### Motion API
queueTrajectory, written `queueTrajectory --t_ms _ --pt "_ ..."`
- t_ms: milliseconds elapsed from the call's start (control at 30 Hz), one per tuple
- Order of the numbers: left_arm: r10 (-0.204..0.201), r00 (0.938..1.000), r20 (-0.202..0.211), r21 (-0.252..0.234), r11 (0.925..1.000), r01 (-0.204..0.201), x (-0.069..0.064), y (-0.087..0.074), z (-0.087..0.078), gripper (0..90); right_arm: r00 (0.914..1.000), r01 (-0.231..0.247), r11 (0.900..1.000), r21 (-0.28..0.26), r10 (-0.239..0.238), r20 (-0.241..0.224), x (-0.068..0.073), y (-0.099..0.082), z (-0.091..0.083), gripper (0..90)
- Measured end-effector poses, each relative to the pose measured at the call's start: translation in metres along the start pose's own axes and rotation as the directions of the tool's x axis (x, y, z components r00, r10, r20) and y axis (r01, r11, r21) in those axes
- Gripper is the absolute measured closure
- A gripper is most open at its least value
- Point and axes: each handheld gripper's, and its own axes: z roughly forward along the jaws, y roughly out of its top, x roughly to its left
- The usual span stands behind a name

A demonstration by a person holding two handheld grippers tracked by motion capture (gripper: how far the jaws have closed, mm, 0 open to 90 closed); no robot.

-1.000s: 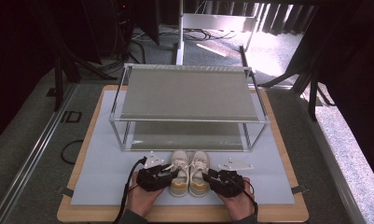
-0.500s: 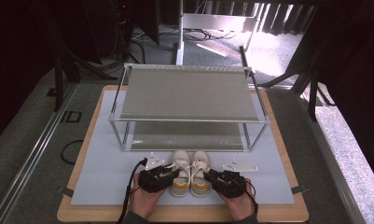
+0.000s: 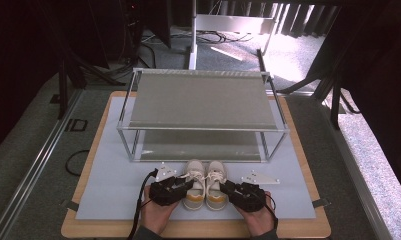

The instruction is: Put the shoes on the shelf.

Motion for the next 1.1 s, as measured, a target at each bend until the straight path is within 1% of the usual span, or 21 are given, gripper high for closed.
queueTrajectory --t_ms 167,533,967,1100 --pt "0.005 1.0 -0.003 -0.003 1.0 -0.005 -0.001 0.003 0.001 61.5 1.0 0.003 1.0 -0.005 -0.003 0.004 -0.001 0.002 -0.001 74.8" --pt "0.001 1.0 -0.007 -0.022 0.9998 -0.001 -0.002 0.011 0.003 61.5 0.9999 0.008 0.9997 -0.023 -0.008 0.01 -0.006 0.009 -0.004 74.9" --pt "-0.009 0.9997 -0.021 -0.042 0.9991 0.008 0.001 0.02 0.01 61.5 0.9998 0.01 0.9992 -0.04 -0.009 0.017 -0.013 0.018 0.0 74.8" --pt "-0.013 0.9996 -0.024 -0.043 0.999 0.012 0.001 0.023 0.013 61.5 0.9999 0.001 0.9991 -0.043 0.0 0.013 -0.017 0.021 0.002 74.8"
